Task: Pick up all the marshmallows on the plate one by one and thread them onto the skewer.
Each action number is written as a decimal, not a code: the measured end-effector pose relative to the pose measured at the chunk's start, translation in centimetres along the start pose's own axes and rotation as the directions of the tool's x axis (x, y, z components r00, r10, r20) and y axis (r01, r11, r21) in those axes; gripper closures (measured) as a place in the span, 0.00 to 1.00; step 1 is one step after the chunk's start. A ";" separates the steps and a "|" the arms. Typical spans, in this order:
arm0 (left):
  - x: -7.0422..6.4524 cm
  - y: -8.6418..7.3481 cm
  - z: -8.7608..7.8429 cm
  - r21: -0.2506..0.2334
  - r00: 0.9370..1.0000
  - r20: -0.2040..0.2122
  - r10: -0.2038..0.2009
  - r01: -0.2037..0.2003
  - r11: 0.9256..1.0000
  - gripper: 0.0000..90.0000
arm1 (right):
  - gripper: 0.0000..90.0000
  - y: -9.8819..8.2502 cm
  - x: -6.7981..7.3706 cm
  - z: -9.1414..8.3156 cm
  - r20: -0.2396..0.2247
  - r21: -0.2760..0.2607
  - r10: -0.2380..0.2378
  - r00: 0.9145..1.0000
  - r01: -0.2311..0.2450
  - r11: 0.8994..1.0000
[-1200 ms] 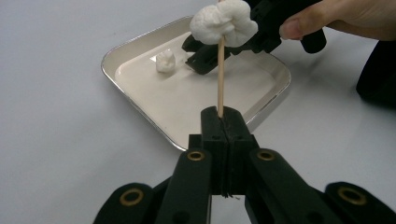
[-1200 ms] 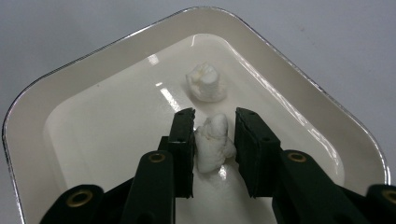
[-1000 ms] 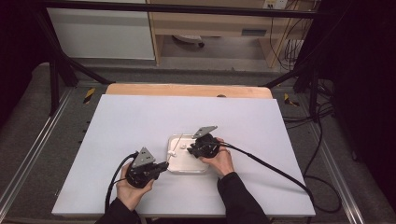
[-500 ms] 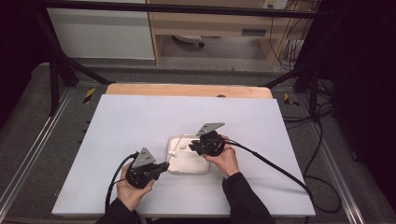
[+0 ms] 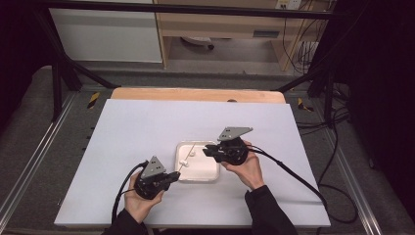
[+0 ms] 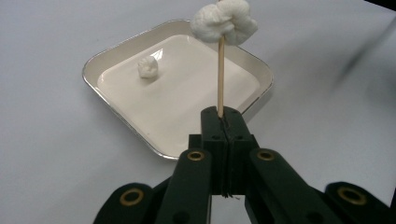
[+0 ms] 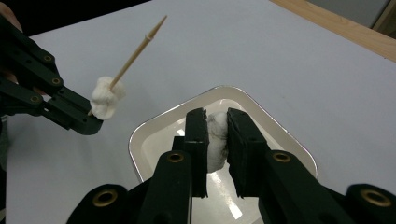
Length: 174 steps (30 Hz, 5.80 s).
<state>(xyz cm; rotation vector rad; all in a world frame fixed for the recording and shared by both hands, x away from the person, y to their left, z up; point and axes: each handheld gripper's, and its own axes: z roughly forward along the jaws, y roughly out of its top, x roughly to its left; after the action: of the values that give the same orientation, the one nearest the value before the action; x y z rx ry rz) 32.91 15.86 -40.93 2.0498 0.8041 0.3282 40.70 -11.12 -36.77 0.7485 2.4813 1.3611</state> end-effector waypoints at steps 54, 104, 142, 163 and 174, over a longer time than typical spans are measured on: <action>-1.8 0.3 0.7 0.017 0.995 0.038 0.095 -0.096 0.995 0.99 | 0.89 0.7 0.4 -3.3 -0.185 -0.199 0.102 0.977 -0.139 0.970; -2.0 0.1 0.8 0.060 0.990 -0.029 0.135 -0.134 0.989 0.99 | 0.93 -0.6 2.4 -1.5 -0.229 -0.171 0.110 0.967 -0.151 0.974; -2.1 0.7 0.7 0.041 0.992 -0.027 0.123 -0.122 0.992 0.99 | 0.89 -1.4 3.1 0.7 -0.255 -0.123 0.141 0.957 -0.177 0.976; 0.7 -0.2 -0.3 0.021 0.999 -0.040 -0.016 0.017 1.000 0.99 | 0.07 -2.2 1.0 2.4 0.037 -0.016 0.078 0.996 -0.077 0.997; 1.4 -0.6 -0.7 0.012 0.998 -0.044 -0.048 0.049 0.999 0.99 | 0.05 -1.8 -0.4 3.8 0.080 -0.013 0.111 0.991 -0.110 0.994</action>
<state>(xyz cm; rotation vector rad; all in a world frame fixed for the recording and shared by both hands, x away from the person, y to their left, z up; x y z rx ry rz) 33.40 17.47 -41.08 2.0381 0.8830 0.3420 42.04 -9.37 -40.36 0.9322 2.4029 1.3484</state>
